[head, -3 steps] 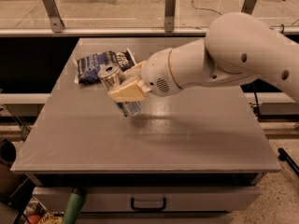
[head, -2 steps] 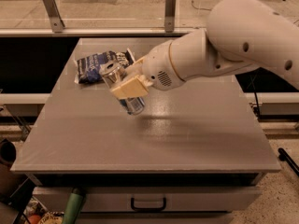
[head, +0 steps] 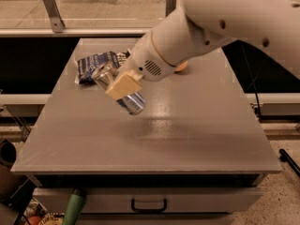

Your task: Knock redbull can over

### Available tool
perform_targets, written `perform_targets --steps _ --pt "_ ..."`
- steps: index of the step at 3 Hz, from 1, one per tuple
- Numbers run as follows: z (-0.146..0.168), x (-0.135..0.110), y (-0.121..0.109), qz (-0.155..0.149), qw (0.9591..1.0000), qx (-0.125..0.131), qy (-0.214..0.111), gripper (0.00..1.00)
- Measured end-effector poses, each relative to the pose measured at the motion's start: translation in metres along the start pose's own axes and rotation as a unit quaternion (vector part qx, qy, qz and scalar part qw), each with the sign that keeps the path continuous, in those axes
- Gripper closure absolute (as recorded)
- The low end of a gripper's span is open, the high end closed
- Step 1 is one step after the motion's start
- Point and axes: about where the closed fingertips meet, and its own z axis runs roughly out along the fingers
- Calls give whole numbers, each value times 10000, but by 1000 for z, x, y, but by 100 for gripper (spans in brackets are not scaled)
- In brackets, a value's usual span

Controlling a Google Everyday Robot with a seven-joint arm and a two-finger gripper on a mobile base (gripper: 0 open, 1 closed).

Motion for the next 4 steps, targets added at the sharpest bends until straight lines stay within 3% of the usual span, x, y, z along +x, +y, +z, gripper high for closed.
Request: perform_targets --steps 2,3,4 --pt "51 -6 38 -318 9946 -387 913 100" --pt "84 -7 53 -419 9921 -625 1001 100" --pt "133 -10 71 -562 9886 -1031 943 100"
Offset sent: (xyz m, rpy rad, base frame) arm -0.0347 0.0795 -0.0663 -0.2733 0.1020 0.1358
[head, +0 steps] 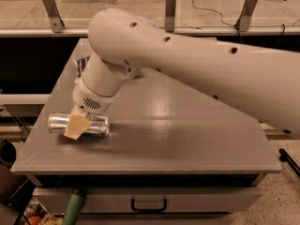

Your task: Knock redbull can over

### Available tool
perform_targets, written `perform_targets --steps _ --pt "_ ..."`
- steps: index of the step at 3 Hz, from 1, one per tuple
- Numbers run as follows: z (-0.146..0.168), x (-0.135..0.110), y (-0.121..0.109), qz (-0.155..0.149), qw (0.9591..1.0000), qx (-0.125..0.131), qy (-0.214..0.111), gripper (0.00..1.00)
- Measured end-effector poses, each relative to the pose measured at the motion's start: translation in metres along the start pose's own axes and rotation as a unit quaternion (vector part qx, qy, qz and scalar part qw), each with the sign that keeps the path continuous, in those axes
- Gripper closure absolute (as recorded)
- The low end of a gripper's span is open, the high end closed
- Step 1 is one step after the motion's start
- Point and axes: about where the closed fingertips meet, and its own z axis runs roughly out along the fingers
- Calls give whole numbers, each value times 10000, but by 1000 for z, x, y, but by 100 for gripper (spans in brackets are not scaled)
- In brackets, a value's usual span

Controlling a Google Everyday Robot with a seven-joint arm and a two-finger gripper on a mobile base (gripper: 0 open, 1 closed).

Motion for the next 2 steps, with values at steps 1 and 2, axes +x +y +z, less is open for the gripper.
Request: perform_targets --steps 1,2 --pt "25 -7 -1 -70 9996 -149 -214 100" --pt "21 -10 -1 -71 9996 -150 -213 86"
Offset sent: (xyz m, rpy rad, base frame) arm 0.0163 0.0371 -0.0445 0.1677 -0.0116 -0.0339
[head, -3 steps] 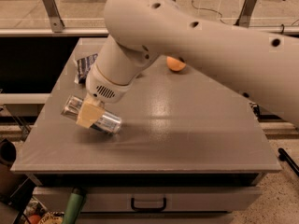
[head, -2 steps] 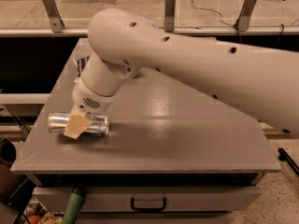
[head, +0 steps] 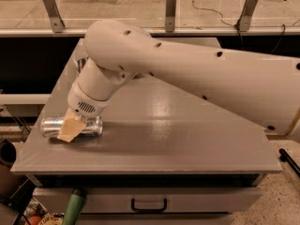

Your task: Knock redbull can over

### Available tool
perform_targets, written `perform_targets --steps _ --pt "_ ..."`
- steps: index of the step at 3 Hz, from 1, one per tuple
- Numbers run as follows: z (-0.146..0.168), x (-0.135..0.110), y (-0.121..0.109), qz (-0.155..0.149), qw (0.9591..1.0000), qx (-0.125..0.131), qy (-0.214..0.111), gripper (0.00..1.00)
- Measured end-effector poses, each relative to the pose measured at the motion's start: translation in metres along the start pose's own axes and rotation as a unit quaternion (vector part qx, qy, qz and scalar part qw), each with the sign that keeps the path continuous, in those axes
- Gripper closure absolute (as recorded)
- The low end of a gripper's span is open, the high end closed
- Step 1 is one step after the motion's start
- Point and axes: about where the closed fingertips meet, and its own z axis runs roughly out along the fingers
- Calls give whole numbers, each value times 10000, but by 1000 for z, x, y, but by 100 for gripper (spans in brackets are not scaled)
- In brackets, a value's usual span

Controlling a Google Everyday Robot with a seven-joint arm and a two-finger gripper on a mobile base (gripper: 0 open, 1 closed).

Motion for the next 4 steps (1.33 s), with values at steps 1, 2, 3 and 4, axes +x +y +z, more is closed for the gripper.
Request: perform_targets --steps 1,2,3,4 --pt "0 -1 1 -16 10000 -2 4 62" --pt "0 -2 3 -31 10000 -5 7 39" --pt "0 -3 4 -47 10000 -7 11 16" --pt "0 -4 5 -64 10000 -10 15 0"
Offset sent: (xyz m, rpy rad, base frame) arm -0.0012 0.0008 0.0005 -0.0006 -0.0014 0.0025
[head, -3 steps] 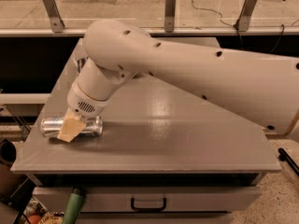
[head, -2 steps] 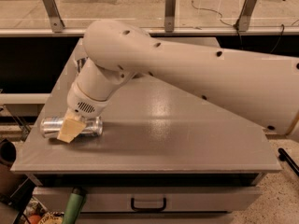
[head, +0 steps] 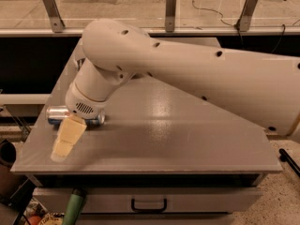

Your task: Knock redbull can over

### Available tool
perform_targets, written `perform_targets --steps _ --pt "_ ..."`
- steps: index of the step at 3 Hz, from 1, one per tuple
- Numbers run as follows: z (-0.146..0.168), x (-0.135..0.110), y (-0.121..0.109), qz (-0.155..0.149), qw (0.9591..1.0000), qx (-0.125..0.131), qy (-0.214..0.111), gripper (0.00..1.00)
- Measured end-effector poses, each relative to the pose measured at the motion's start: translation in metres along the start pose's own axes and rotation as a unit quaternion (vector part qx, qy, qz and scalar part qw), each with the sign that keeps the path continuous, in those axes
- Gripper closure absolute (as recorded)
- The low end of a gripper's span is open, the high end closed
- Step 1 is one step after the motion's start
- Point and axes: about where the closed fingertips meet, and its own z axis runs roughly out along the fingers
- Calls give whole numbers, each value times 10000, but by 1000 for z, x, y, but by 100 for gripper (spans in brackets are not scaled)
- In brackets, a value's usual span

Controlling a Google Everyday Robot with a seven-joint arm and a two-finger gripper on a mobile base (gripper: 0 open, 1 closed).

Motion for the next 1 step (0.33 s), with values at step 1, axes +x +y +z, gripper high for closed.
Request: perform_targets --steps 1 --pt "0 0 0 -1 10000 0 0 0"
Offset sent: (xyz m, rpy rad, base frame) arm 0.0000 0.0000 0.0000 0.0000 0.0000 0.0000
